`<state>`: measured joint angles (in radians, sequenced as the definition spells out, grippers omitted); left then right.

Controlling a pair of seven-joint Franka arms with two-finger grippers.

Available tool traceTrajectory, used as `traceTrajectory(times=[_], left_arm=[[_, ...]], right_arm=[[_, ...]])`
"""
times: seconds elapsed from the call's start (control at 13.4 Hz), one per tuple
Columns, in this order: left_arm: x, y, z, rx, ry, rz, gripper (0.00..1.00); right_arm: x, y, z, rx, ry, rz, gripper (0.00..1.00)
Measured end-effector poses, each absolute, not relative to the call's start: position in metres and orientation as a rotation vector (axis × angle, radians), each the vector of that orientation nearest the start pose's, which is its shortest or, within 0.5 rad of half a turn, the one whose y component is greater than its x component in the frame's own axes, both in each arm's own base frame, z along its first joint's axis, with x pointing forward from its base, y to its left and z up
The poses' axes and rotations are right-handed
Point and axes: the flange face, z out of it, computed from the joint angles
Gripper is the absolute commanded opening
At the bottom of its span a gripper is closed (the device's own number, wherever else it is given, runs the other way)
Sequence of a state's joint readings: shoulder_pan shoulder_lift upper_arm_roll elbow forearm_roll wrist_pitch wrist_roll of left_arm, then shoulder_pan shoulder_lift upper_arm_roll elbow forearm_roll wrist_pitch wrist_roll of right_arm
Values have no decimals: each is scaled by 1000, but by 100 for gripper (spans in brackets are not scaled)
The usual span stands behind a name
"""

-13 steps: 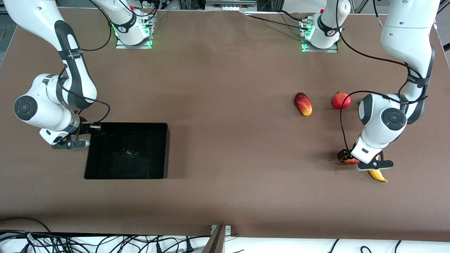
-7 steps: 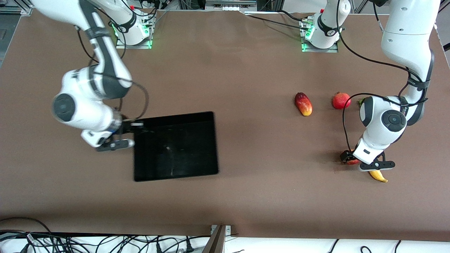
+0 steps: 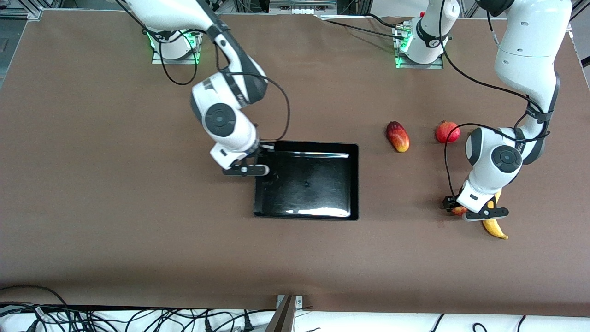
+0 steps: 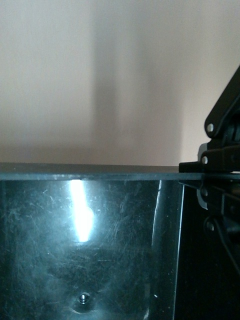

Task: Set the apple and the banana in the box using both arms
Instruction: 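Push the box with the right gripper while the left gripper grasps the apple, then carry the apple over the box with the left gripper while the right gripper retracts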

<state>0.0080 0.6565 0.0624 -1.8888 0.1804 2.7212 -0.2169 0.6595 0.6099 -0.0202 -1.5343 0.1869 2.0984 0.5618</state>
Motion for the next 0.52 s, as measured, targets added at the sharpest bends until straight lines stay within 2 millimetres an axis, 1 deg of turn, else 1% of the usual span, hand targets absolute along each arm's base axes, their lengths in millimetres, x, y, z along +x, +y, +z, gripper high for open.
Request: traceTrajectory(times=[0.15,0.22,0.3,0.37,0.45,0.52], left_arm=[[648,32,181,-3013,-189,-278,0],[648,25,193,-3011,-215,-255,0],[648,13,211,-3009,-257,-215,0],[648,-6,236,-3011,-330,-165,0],[646,-29,264,-3026,-399,-125,0],[643,-55,291,-3047,-461,-84,0]], right_arm=[[538,469,276,-3020,43,116,0],[529,485,268,-3012,45,94,0],[521,497,261,-3010,38,86,0],[514,506,258,-3010,31,83,0],[509,512,256,-3010,27,83,5],[505,515,255,-3009,24,81,43]])
